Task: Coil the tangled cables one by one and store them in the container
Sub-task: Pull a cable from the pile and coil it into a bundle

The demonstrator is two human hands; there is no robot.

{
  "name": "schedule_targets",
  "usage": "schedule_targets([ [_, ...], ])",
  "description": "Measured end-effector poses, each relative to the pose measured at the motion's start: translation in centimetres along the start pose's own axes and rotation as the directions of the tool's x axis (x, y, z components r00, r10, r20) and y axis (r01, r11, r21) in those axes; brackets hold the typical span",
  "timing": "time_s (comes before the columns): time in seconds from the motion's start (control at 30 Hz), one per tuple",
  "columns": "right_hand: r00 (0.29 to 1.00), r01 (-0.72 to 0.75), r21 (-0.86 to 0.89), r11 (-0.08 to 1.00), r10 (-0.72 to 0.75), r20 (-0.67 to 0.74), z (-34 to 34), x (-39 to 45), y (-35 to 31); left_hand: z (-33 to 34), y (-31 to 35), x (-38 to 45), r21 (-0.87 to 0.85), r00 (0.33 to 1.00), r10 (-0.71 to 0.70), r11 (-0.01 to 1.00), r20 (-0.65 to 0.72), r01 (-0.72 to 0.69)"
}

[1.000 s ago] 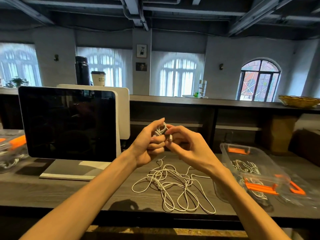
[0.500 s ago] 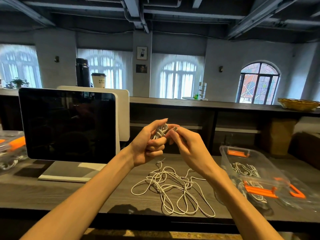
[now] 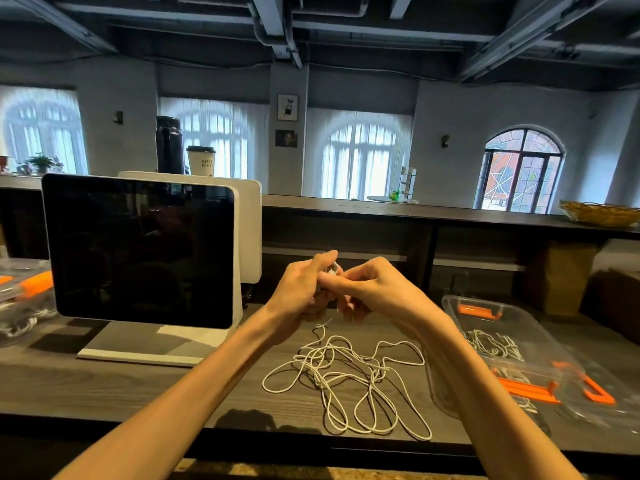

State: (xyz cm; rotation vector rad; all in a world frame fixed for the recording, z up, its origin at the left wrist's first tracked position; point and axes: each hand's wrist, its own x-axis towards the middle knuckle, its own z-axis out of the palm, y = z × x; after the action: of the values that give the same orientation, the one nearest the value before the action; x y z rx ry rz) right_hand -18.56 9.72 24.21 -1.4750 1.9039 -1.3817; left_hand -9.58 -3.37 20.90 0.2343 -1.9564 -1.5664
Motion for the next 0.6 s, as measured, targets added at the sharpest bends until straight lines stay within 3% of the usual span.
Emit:
schedule_targets([
  [0.23,0.964,-0.257,0.285,0.923,0.224,0.146,-1.0,0.2,-0.3,-0.1,0.9,-0.5,0.082,0.994,0.075,0.993,0.084,-0.082],
  [0.37,0.949,-0.307,0.308,0.9,0.267,0.167,-1.0,0.3,0.1,-0.2,-0.4,-0.6,0.068,0.994,0.092,0.993,0.055,-0.096],
  [0.47,0.969,-0.248,0.314,0.916,0.232,0.088,-0.7,0.2,0.5,-0.2,-0.6,-0.5,0.113,0.993,0.108,0.987,0.051,-0.113],
  [0.6,0.994,-0.003,0.198,0.98,0.025,-0.11,-0.7,-0.2,1.6,-0.5,-0.2,0.0,0.175,0.984,0.14,0.972,0.111,-0.158],
])
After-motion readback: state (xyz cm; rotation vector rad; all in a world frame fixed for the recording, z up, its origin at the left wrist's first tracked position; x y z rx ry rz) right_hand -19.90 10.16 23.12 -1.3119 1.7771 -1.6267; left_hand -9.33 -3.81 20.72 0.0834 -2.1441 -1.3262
